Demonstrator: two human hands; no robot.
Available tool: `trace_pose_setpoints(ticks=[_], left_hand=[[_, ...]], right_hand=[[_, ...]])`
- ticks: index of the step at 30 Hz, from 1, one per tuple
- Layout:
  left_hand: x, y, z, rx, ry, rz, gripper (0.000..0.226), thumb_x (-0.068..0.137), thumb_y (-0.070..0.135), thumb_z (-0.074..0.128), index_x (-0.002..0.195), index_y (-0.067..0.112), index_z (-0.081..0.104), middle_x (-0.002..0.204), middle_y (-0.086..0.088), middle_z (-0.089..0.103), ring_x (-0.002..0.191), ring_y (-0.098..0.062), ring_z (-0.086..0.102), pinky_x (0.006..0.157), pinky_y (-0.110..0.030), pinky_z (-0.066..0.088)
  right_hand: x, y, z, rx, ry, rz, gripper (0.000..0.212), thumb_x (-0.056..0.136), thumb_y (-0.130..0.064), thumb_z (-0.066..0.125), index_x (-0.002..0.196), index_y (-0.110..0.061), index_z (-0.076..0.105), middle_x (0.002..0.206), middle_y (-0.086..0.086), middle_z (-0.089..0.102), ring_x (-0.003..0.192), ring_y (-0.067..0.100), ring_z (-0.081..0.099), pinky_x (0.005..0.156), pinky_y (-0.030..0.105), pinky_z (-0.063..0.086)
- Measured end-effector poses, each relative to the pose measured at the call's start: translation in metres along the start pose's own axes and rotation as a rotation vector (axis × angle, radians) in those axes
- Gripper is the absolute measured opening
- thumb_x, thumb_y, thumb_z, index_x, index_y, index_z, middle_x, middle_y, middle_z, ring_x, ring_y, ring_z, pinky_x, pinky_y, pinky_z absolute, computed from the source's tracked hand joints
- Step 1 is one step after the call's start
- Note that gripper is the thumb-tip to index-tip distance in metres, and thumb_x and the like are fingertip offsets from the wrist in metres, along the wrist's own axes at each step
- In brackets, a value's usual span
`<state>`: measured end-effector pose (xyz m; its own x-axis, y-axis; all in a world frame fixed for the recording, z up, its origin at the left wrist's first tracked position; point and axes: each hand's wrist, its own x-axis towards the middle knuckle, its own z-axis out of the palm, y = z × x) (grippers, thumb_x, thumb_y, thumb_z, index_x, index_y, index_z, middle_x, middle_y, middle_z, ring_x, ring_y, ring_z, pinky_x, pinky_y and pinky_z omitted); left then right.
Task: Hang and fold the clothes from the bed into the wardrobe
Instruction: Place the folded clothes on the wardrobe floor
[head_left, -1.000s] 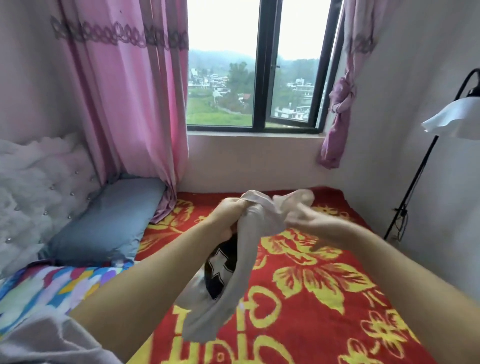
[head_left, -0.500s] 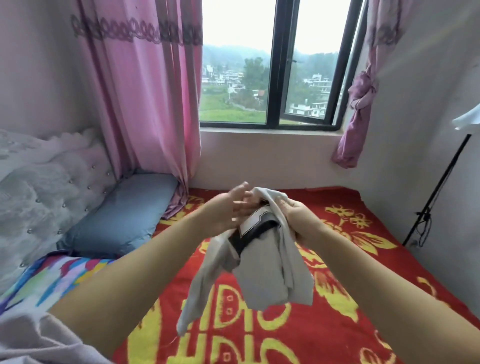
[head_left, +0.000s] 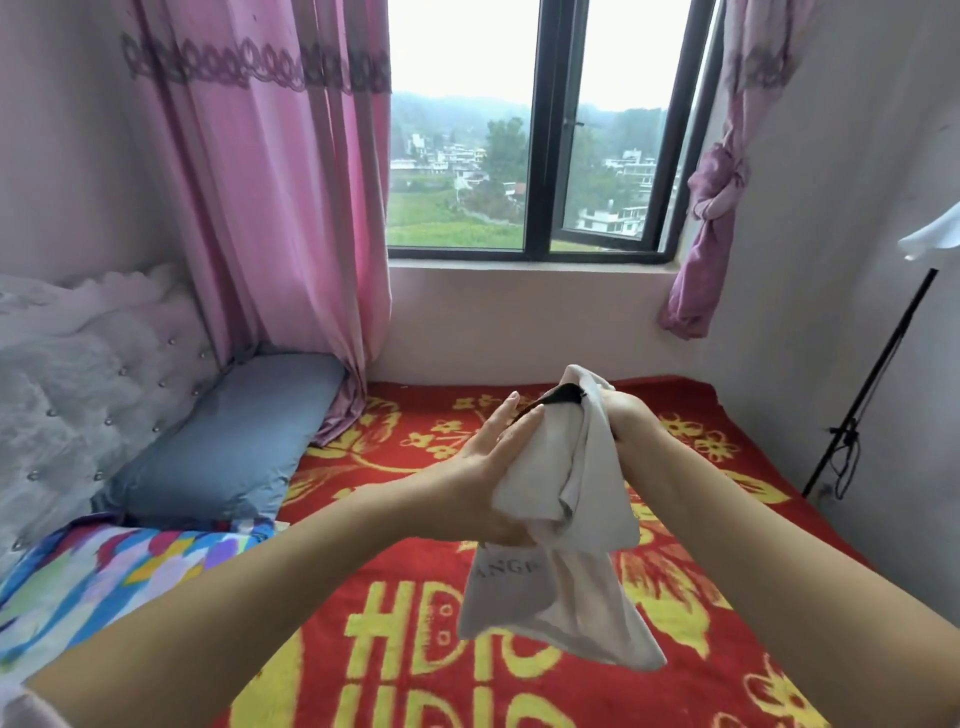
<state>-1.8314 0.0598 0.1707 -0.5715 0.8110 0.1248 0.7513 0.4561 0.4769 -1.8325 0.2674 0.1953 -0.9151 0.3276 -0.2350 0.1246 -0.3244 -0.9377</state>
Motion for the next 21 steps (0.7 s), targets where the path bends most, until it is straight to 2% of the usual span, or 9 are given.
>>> trace_pose_setpoints(ticks=[2, 4, 5, 7, 9, 11, 15, 18, 21], left_hand=[[0.007, -0.005, 0.005, -0.039, 0.227, 0.097, 0.086, 0.085, 0.015, 0.068, 0.149, 0.039, 0.016, 0.159, 0.002, 0.005, 0.138, -0.002, 0.019, 0.106, -0.024, 0.034], [0.018, -0.008, 0.001, -0.228, 0.504, 0.106, 0.055, 0.076, -0.001, 0.055, 0.129, 0.015, 0.059, 0.131, 0.004, 0.055, 0.116, 0.001, 0.051, 0.094, -0.021, 0.044], [0.023, -0.003, -0.004, -0.352, 0.595, 0.058, 0.047, 0.070, -0.001, 0.050, 0.111, 0.012, 0.069, 0.109, 0.007, 0.067, 0.097, 0.002, 0.060, 0.083, -0.020, 0.048], [0.036, 0.004, -0.016, -0.590, 0.664, -0.078, 0.028, 0.068, 0.007, 0.043, 0.081, 0.003, 0.067, 0.075, 0.001, 0.065, 0.067, -0.007, 0.057, 0.061, -0.023, 0.045], [0.048, 0.009, -0.023, -0.734, 0.661, -0.161, 0.024, 0.069, 0.013, 0.042, 0.070, -0.009, 0.052, 0.064, -0.008, 0.049, 0.061, -0.016, 0.043, 0.054, -0.027, 0.035], [0.057, 0.012, -0.023, -0.754, 0.628, -0.218, 0.022, 0.070, 0.015, 0.046, 0.067, -0.006, 0.049, 0.063, -0.007, 0.044, 0.062, -0.017, 0.040, 0.054, -0.029, 0.032], [0.069, 0.027, -0.022, -0.728, 0.487, -0.289, 0.010, 0.073, 0.021, 0.063, 0.068, 0.013, 0.061, 0.065, -0.002, 0.059, 0.064, -0.016, 0.053, 0.062, -0.030, 0.044], [0.071, 0.035, -0.028, -0.597, 0.386, -0.200, 0.007, 0.080, 0.012, 0.067, 0.074, 0.011, 0.065, 0.070, -0.001, 0.061, 0.067, -0.013, 0.054, 0.064, -0.027, 0.044], [0.066, 0.031, -0.043, -0.256, 0.320, -0.153, 0.013, 0.084, 0.014, 0.068, 0.071, 0.017, 0.065, 0.066, 0.006, 0.059, 0.067, -0.010, 0.052, 0.063, -0.024, 0.042]], right_hand=[[0.006, 0.000, -0.009, 0.179, -0.026, 0.019, 0.035, 0.089, 0.012, 0.035, 0.066, -0.014, 0.036, 0.061, 0.000, 0.032, 0.042, 0.011, 0.032, 0.038, 0.015, 0.032], [0.015, 0.002, -0.020, 0.109, -0.017, 0.018, 0.035, 0.085, 0.010, 0.039, 0.063, -0.016, 0.035, 0.063, -0.001, 0.029, 0.044, 0.010, 0.027, 0.042, 0.016, 0.028], [0.015, 0.003, -0.024, -0.018, 0.000, 0.008, 0.032, 0.088, 0.003, 0.043, 0.064, -0.017, 0.044, 0.065, 0.000, 0.035, 0.045, 0.010, 0.033, 0.043, 0.017, 0.031], [0.004, 0.001, -0.029, -0.324, 0.029, -0.012, 0.017, 0.096, -0.016, 0.050, 0.085, -0.012, 0.062, 0.078, 0.004, 0.053, 0.065, 0.014, 0.052, 0.060, 0.023, 0.043], [-0.004, 0.000, -0.035, -0.526, 0.035, -0.050, 0.031, 0.098, -0.032, 0.051, 0.120, -0.010, 0.055, 0.106, 0.006, 0.058, 0.097, 0.019, 0.056, 0.083, 0.033, 0.044], [-0.019, -0.008, -0.032, -0.613, -0.060, -0.195, 0.043, 0.095, -0.041, 0.054, 0.131, -0.019, 0.048, 0.122, 0.001, 0.055, 0.111, 0.017, 0.053, 0.089, 0.034, 0.043], [-0.059, -0.013, -0.003, -0.894, -0.324, -0.387, 0.025, 0.089, -0.045, 0.061, 0.102, -0.024, 0.061, 0.094, -0.007, 0.069, 0.084, 0.007, 0.064, 0.073, 0.023, 0.049], [-0.060, -0.003, 0.002, -1.105, -0.107, -0.595, 0.031, 0.094, -0.025, 0.050, 0.064, -0.016, 0.048, 0.062, -0.005, 0.051, 0.053, 0.008, 0.043, 0.049, 0.020, 0.034], [-0.050, -0.008, -0.013, -1.129, 0.089, -0.660, 0.028, 0.092, -0.011, 0.046, 0.064, -0.009, 0.041, 0.056, -0.001, 0.042, 0.056, 0.019, 0.039, 0.049, 0.028, 0.024]])
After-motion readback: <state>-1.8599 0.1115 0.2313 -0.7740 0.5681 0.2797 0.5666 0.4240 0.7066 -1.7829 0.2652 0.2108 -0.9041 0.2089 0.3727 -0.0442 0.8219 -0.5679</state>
